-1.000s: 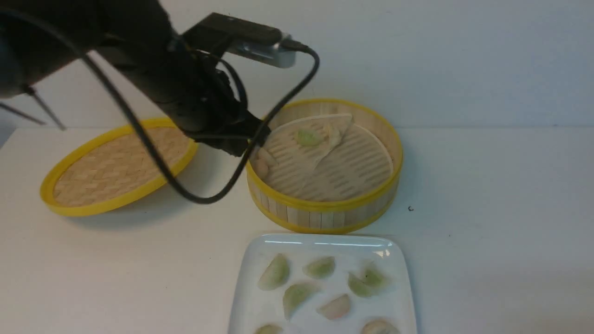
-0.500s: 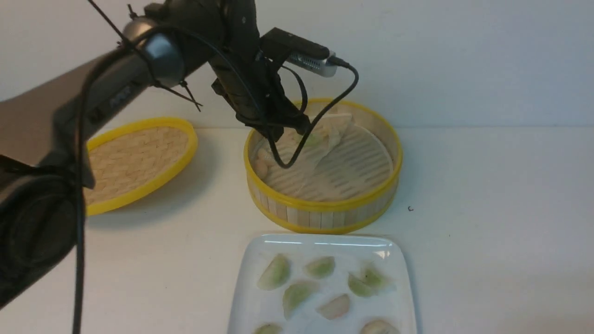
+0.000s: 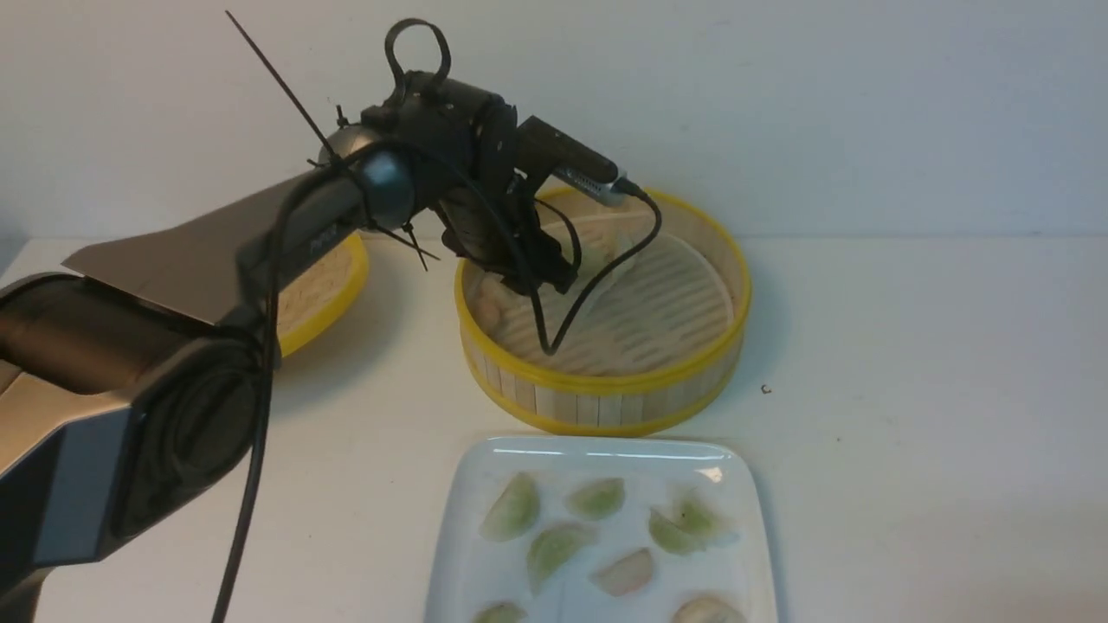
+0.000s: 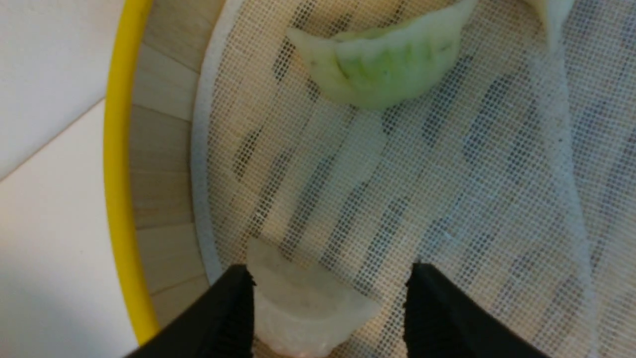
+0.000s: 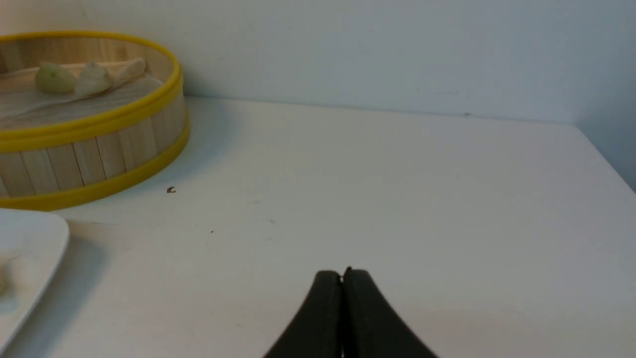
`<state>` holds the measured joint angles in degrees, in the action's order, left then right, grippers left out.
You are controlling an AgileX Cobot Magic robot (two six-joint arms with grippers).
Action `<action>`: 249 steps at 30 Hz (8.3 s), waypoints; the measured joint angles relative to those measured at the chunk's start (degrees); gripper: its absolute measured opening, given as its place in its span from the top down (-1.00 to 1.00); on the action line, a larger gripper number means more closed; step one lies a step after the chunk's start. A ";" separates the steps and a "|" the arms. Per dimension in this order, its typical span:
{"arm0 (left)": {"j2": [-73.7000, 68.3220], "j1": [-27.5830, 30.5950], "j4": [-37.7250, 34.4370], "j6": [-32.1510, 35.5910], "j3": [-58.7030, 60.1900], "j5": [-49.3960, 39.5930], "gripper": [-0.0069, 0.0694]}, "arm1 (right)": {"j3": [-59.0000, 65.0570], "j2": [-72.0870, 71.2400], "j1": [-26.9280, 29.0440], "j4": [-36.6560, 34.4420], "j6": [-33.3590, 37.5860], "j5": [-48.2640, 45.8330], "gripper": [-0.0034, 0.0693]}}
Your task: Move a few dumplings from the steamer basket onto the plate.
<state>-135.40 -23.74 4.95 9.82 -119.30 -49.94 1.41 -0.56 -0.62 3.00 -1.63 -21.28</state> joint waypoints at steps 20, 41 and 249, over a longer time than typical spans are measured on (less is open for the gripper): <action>-2.50 -2.64 8.53 0.29 -0.66 -1.63 0.12 | 0.00 0.00 0.00 0.00 0.00 0.00 0.95; -3.41 -6.23 7.63 -14.58 -14.71 -14.18 0.83 | 0.00 0.00 0.00 0.00 0.00 0.00 0.95; 133.83 16.11 -4.16 -10.68 112.63 30.12 0.83 | 0.00 0.00 0.00 0.00 0.00 0.00 0.95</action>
<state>-1.57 -7.63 0.78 -0.85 -6.67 -19.82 1.41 -0.56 -0.62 3.00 -1.63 -21.28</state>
